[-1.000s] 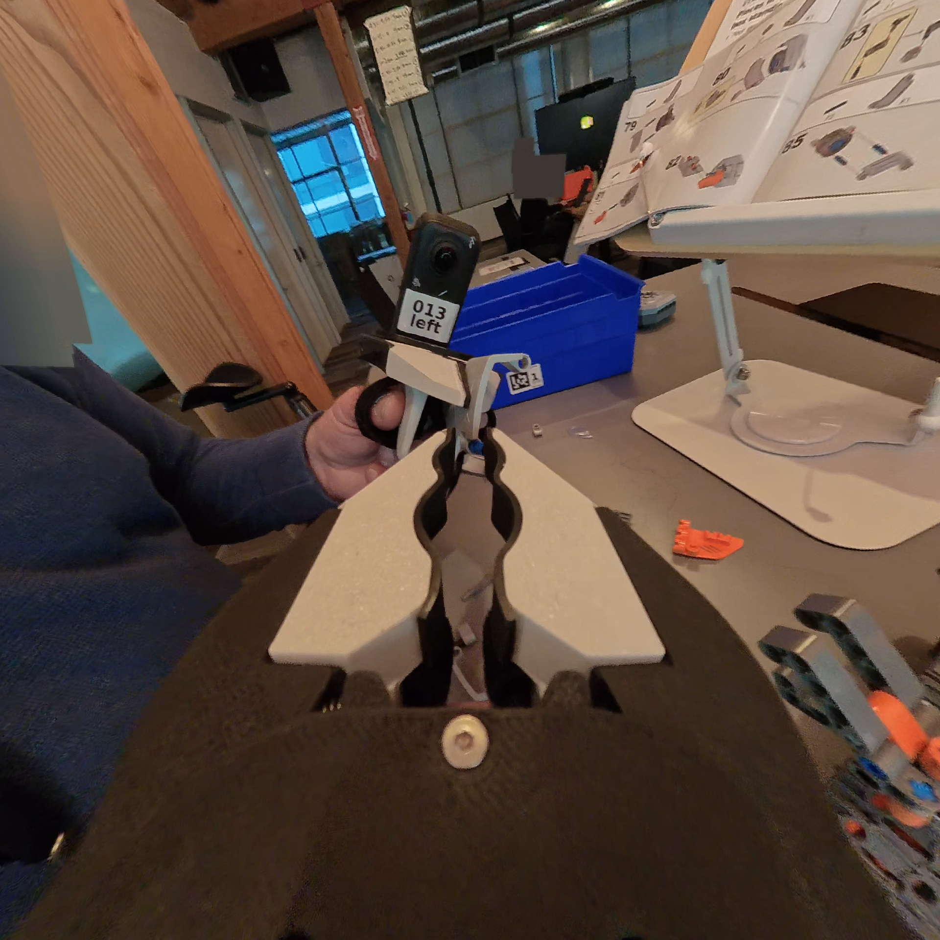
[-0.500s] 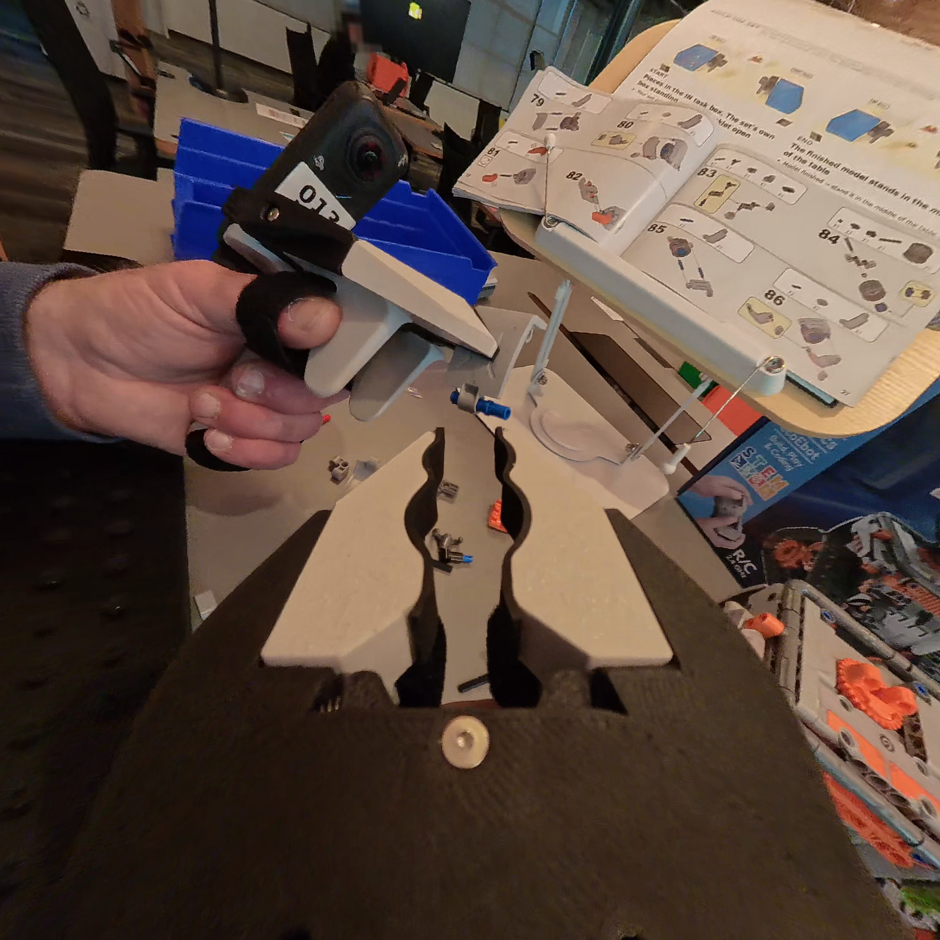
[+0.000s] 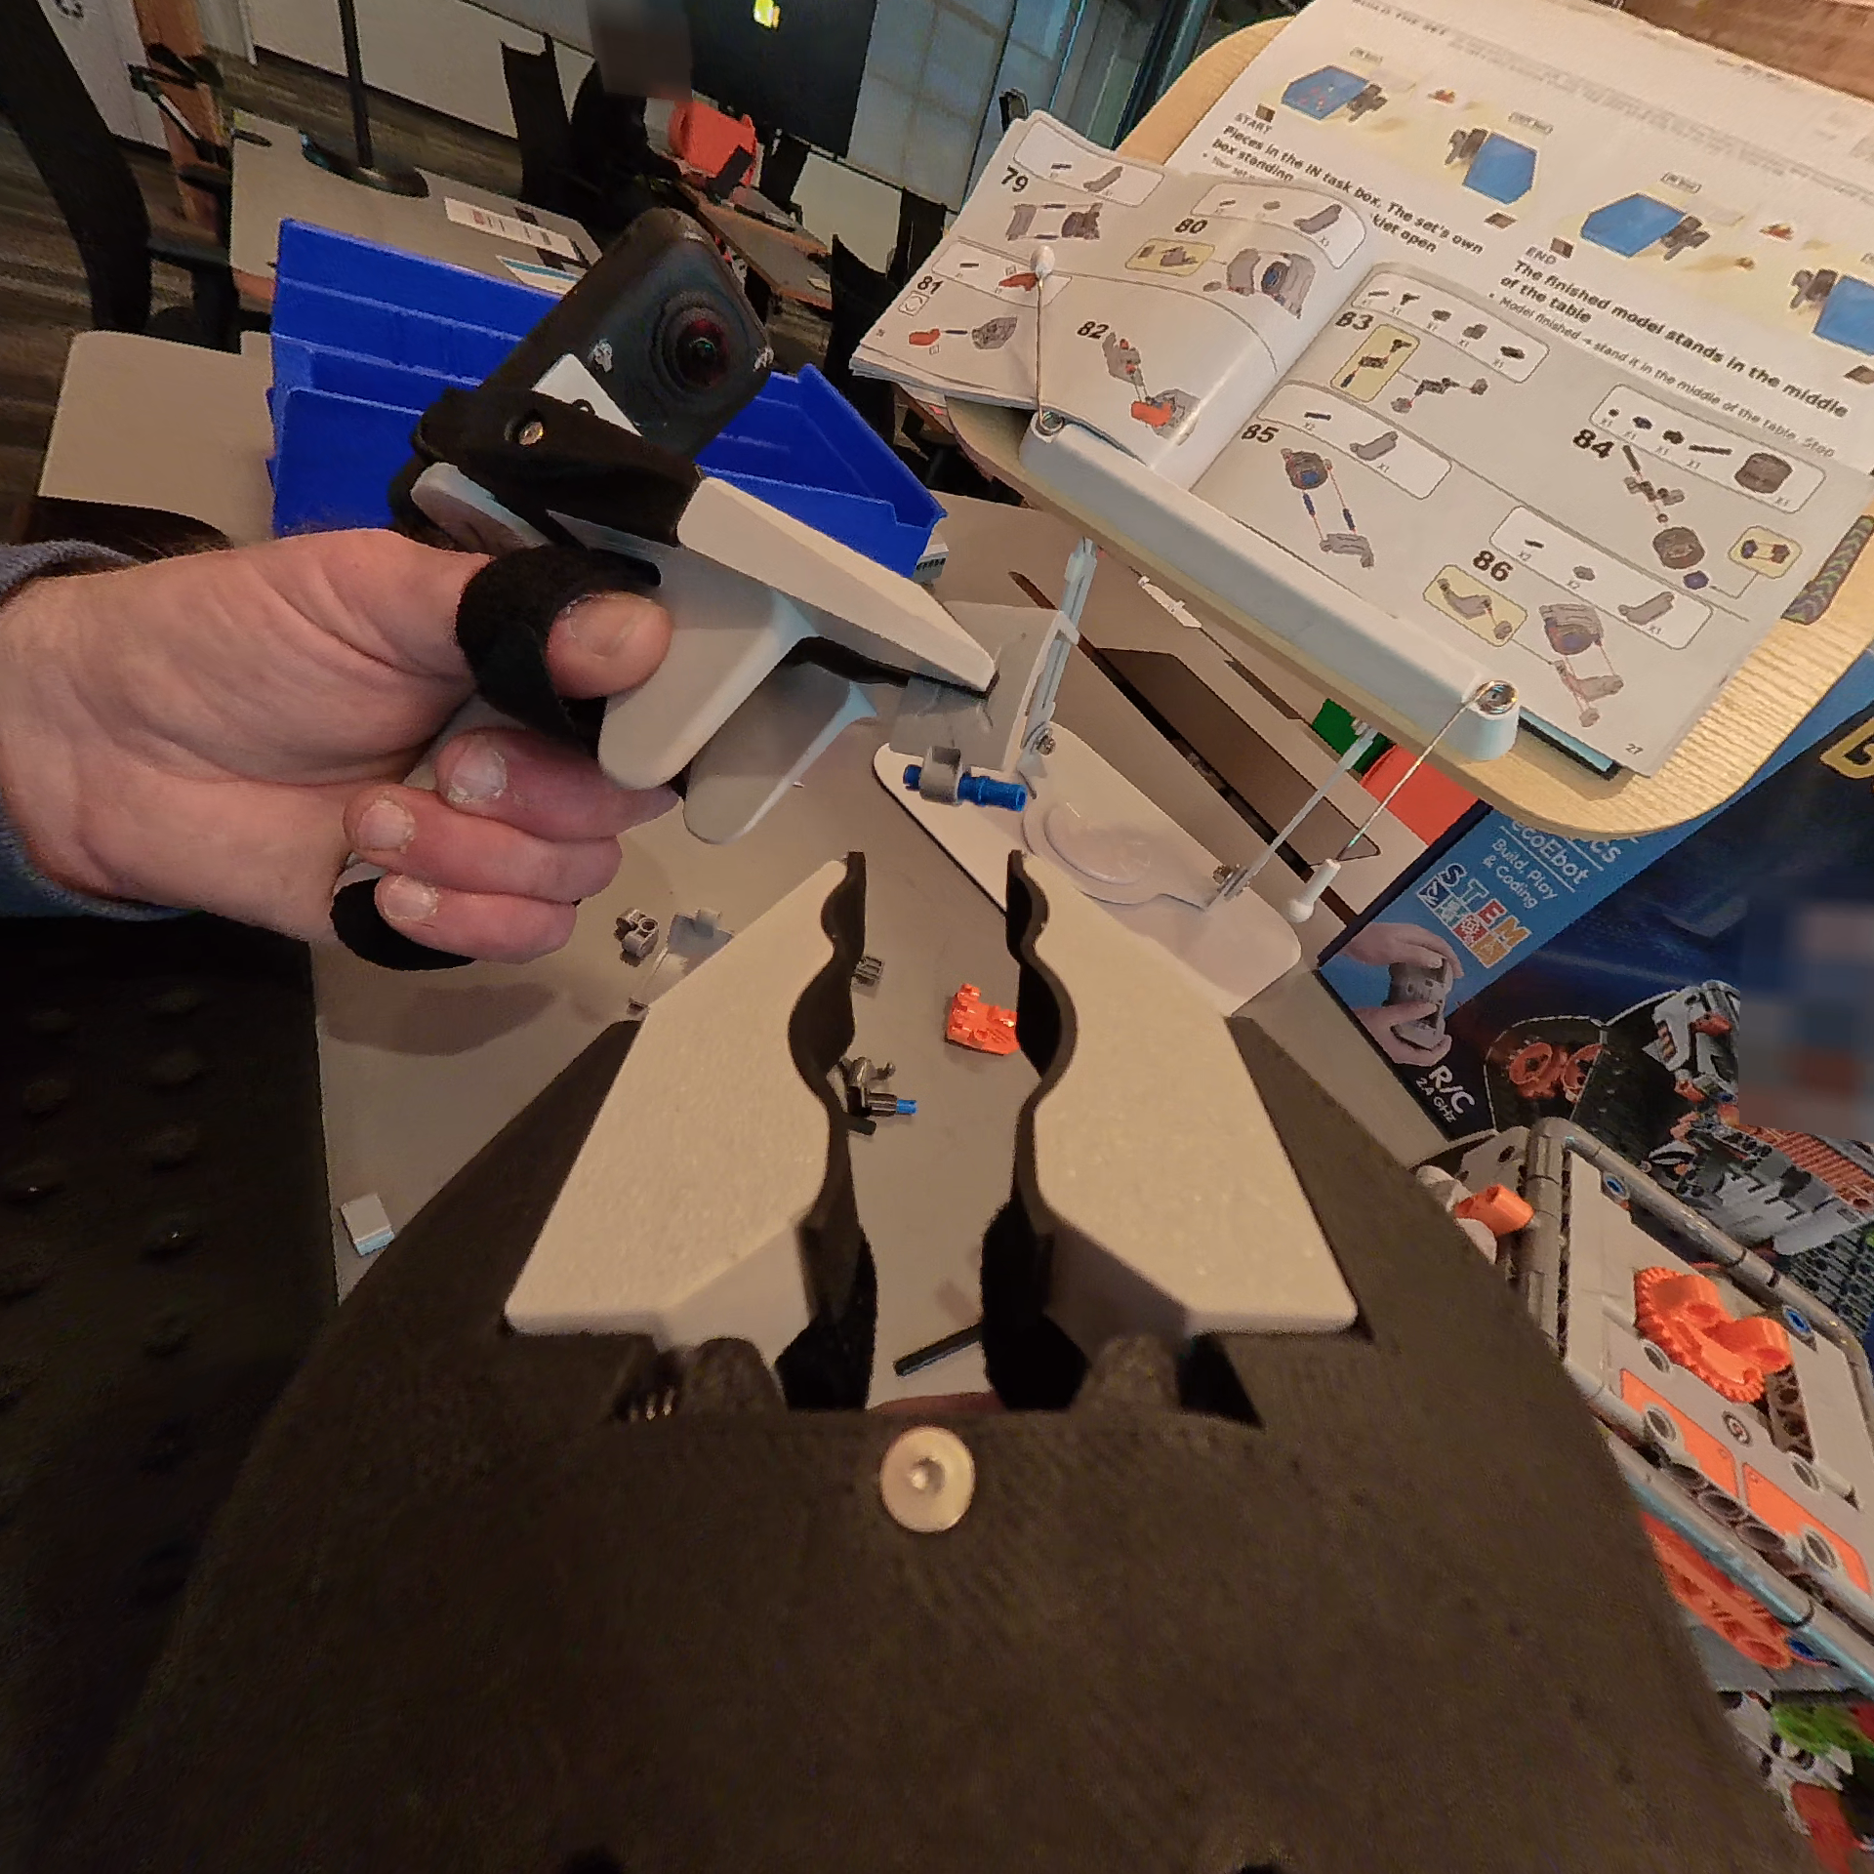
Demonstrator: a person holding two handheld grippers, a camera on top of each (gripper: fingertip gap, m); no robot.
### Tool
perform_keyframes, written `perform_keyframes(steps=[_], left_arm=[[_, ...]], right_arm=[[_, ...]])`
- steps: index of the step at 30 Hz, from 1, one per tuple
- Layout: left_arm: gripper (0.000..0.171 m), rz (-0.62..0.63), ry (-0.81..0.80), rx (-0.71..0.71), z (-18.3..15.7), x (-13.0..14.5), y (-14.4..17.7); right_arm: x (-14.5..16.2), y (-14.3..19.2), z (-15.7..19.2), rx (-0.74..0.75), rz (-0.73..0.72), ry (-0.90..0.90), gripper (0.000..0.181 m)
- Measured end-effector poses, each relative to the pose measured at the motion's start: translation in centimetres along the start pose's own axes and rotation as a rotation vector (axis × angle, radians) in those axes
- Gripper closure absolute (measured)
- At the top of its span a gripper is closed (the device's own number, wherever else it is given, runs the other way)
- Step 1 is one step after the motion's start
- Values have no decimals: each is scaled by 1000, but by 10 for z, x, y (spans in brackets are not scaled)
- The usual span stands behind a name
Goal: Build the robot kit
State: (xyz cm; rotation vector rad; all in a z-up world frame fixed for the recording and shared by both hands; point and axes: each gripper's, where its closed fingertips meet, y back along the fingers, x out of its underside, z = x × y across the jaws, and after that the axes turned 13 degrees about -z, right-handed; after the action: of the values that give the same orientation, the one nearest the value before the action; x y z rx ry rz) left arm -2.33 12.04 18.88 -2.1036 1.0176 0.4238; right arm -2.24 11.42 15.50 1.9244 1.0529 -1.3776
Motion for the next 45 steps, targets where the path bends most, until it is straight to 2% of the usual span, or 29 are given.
perform_keyframes(steps=[10,15,29,30,35,37,38,39,45], left_arm=[[171,-31,36,-14,3,0,-3],[171,-30,43,-25,4,4,-4],[171,-55,28,-22,-1,7,-5],[171,-62,24,-18,-3,6,-5],[171,-89,3,-51,1,5,-4],[171,-101,13,-45,-1,3,-4],[171,-98,-2,-58,0,3,-4],[171,-98,1,-55,-1,3,-4],[171,-118,15,-52,-1,3,-6]], right_arm=[[3,-1,-4,56,21,86,157],[-8,2,-12,132,-10,159,156],[-6,2,-13,150,38,229,166],[-7,3,-15,167,43,242,181],[-4,1,-17,156,56,192,181],[-7,1,-14,128,19,154,177],[-7,2,-11,103,13,131,166],[-9,2,-10,97,4,111,164],[-8,0,-12,129,14,117,165]])
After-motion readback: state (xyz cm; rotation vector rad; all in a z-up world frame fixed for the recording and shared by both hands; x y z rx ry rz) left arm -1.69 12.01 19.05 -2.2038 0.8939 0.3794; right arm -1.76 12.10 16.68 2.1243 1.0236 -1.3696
